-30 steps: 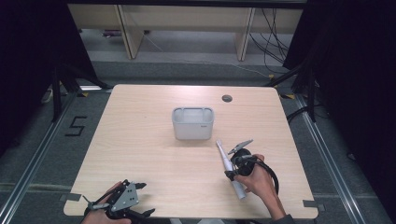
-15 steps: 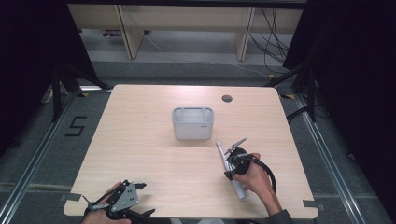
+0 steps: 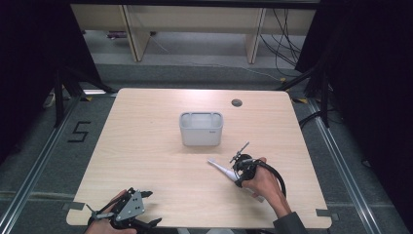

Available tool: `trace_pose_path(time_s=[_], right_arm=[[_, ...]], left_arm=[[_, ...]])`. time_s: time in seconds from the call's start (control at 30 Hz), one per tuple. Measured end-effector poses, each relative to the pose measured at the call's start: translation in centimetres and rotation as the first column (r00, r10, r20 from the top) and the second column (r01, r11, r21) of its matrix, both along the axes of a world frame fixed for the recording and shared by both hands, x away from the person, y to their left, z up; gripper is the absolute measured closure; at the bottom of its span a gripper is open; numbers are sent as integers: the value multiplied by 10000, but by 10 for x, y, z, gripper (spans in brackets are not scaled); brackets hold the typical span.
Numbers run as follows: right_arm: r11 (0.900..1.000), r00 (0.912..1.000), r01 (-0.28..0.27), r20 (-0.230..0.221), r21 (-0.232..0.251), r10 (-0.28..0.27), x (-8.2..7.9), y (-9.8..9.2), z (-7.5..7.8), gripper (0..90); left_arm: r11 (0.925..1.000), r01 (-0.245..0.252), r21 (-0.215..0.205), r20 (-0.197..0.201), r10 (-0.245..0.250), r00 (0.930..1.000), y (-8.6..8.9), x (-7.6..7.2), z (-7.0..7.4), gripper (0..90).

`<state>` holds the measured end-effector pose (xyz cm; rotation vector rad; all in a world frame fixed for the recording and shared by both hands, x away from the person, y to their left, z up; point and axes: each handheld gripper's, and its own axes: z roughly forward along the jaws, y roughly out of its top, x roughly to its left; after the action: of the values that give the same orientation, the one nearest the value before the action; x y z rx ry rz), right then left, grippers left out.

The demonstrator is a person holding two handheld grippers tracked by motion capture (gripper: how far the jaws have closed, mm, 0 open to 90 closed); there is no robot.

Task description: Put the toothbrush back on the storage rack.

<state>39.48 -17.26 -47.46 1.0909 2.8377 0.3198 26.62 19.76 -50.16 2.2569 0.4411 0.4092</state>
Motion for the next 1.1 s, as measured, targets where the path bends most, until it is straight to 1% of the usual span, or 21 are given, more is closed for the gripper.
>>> trace_pose_path(time_s=[0.07, 0.17, 0.2, 0.23, 0.27, 0.33, 0.37, 0.4, 0.43, 0.53, 0.67, 0.73, 0.77, 0.8, 0.83, 0.87, 0.9, 0.93, 0.97, 1.07, 1.1], right_arm=[[10000, 10000, -85, -13, -47, 85, 1, 1, 0, 653], [9984, 9995, -289, -143, -483, 283, 5, 2, -1, 657], [9971, 9985, -532, -136, -546, 525, 6, 2, -1, 657], [9976, 9994, -228, -276, -649, 210, 5, 4, 0, 658], [9973, 9990, -328, -330, -653, 307, 5, 4, -1, 658], [9967, 9985, -353, -440, -734, 321, 6, 5, 0, 659], [9956, 9982, -466, -419, -812, 433, 7, 5, -1, 660], [9942, 9974, -635, -393, -873, 603, 8, 5, -1, 660], [9930, 9973, -628, -450, -1005, 585, 7, 6, -1, 660], [9917, 9954, -846, -533, -969, 797, 10, 6, -2, 661], [9933, 9956, -720, -662, -902, 662, 9, 9, -2, 661], [9905, 9951, -757, -720, -1144, 678, 10, 10, -1, 662], [9905, 9951, -757, -720, -1144, 678, 10, 10, -1, 662], [9906, 9946, -774, -777, -1129, 688, 10, 11, -1, 662], [9910, 9944, -692, -876, -1149, 593, 10, 12, -1, 662], [9893, 9940, -754, -881, -1250, 646, 11, 12, 0, 663], [9893, 9925, -670, -1099, -1295, 528, 10, 15, 1, 663], [9886, 9917, -799, -1106, -1273, 659, 11, 15, 0, 663], [9880, 9925, -597, -1139, -1422, 436, 10, 17, 1, 663], [9862, 9917, -811, -1103, -1443, 654, 12, 17, 1, 663], [9843, 9903, -1051, -1053, -1418, 905, 12, 16, 1, 663]], left_arm=[[9999, 95, 113, -113, -94, 9999, 0, 1, 1, 148], [9999, 48, 153, 30, -48, 10000, 0, 1, 1, 148], [9999, -28, -102, 63, 28, 10000, -1, 0, -1, 148], [9999, 64, 149, 57, -65, 10000, 1, 0, 0, 148], [10000, 77, 37, -69, -77, 9999, 0, 1, 0, 148], [9999, -56, 95, 114, 55, 9999, 0, 1, 0, 148], [9999, 102, 81, -66, -102, 9999, 0, 1, 1, 148], [9998, -79, -191, -28, 78, 10000, -1, -1, -1, 148], [9999, -55, -115, -77, 54, 10000, -1, -1, 0, 147], [10000, 9, -39, -166, -10, 9999, -1, 0, 1, 148], [9998, 133, 137, -186, -130, 9997, 0, 1, 1, 148], [9993, 205, 312, -120, -201, 9997, 1, 2, 2, 148], [9999, 101, -18, -187, -102, 9998, 0, 0, 1, 148], [9999, 111, -80, -217, -113, 9997, -1, 0, 0, 148], [9998, 180, 57, -193, -179, 9997, 0, 1, 1, 148], [9999, -95, -140, -2, 95, 10000, -2, 0, -1, 148], [10000, -34, 57, 63, 34, 10000, -1, 0, 0, 148], [9999, 107, 58, -58, -107, 9999, 0, 1, 2, 148], [10000, 45, -88, -80, -46, 10000, 0, 0, 1, 148], [9995, 127, 275, -55, -125, 9999, 1, 1, 2, 148], [10000, 18, -56, 32, -18, 10000, -1, 1, 0, 148]])
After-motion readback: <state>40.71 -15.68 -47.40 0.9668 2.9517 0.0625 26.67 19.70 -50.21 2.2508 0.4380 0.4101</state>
